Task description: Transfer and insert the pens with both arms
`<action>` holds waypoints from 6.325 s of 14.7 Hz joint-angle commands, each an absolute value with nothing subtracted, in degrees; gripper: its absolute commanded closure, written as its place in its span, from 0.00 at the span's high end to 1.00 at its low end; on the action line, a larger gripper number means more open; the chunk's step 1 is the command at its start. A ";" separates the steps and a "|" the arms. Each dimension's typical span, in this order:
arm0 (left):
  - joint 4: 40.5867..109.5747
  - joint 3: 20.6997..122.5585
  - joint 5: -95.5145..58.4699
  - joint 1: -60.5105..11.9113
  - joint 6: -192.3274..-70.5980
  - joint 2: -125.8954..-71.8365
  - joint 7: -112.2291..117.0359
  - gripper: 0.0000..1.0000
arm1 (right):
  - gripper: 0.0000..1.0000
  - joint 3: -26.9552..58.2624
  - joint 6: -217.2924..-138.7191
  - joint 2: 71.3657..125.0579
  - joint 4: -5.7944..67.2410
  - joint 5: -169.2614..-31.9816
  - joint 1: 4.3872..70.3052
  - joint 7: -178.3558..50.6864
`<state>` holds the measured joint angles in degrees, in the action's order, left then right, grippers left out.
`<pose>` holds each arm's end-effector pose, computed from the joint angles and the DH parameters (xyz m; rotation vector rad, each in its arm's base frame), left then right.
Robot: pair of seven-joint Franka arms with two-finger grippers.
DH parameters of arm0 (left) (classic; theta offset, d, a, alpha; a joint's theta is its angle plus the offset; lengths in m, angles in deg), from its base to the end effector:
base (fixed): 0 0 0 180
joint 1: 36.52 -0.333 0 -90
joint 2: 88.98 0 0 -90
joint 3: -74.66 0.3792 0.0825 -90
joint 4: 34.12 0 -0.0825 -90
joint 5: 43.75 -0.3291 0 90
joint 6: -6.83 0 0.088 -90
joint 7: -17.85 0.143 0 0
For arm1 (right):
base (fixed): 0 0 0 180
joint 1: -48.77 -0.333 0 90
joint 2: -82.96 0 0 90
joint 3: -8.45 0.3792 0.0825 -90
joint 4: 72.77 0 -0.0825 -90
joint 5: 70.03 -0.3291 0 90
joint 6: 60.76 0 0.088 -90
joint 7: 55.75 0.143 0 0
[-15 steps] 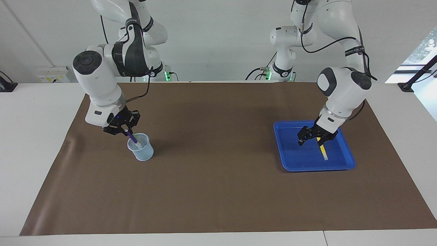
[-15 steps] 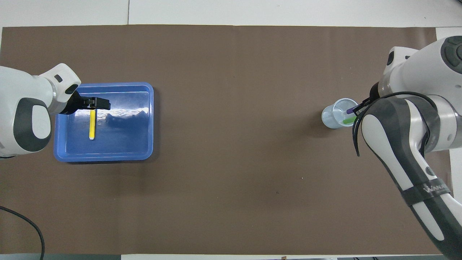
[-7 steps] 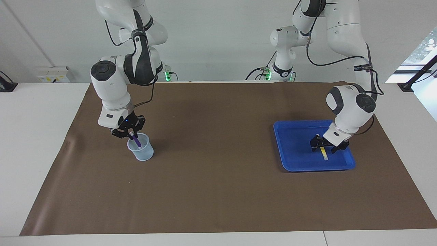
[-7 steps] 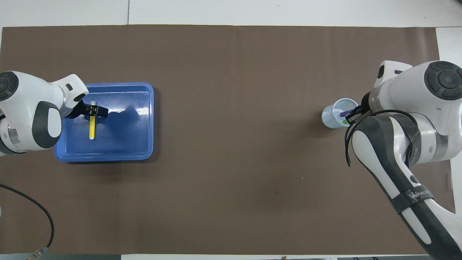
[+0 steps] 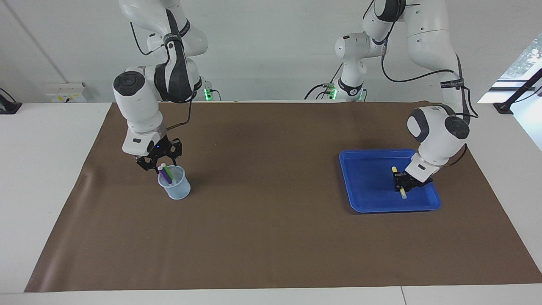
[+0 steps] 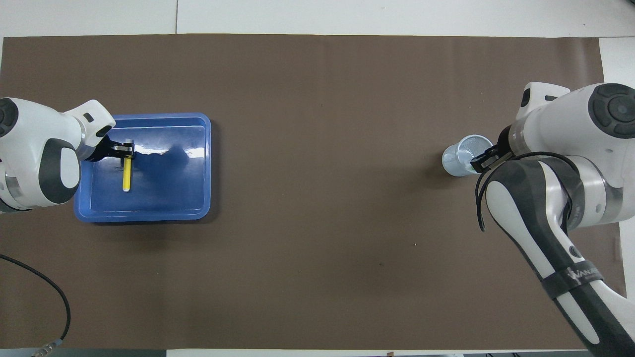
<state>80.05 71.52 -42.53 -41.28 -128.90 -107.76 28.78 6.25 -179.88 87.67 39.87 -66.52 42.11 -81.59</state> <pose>0.5918 0.0182 0.3633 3.1052 -0.2244 0.0813 0.5347 0.0372 0.4862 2.9605 0.8481 0.0304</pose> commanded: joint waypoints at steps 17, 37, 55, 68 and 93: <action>71.00 70.44 -25.85 -23.26 -117.25 -98.82 -42.76 0.00 | 0.82 9.68 -173.24 88.94 29.45 -116.43 36.56 -51.44; 71.44 70.44 -14.83 -6.37 -136.69 -100.14 -72.59 0.00 | 0.50 9.68 -193.91 85.59 43.17 -138.23 29.35 -53.99; 71.61 70.44 -14.92 -5.58 -136.52 -99.97 -72.42 0.00 | 0.39 9.60 -196.64 86.03 43.07 -138.94 29.35 -53.99; 71.35 71.14 -15.97 -7.07 -136.43 -100.14 -61.31 1.00 | 0.00 9.16 -190.79 86.99 39.58 -137.11 31.80 -53.64; 66.20 71.23 -37.50 -40.82 -93.31 -90.04 24.52 1.00 | 0.13 9.07 -172.20 87.26 36.74 -68.80 45.52 -88.09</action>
<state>71.66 71.83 -35.37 -40.23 -100.17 -90.38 23.37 8.86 -170.24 89.67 33.41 -70.01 45.17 -87.05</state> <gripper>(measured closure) 0.000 0.819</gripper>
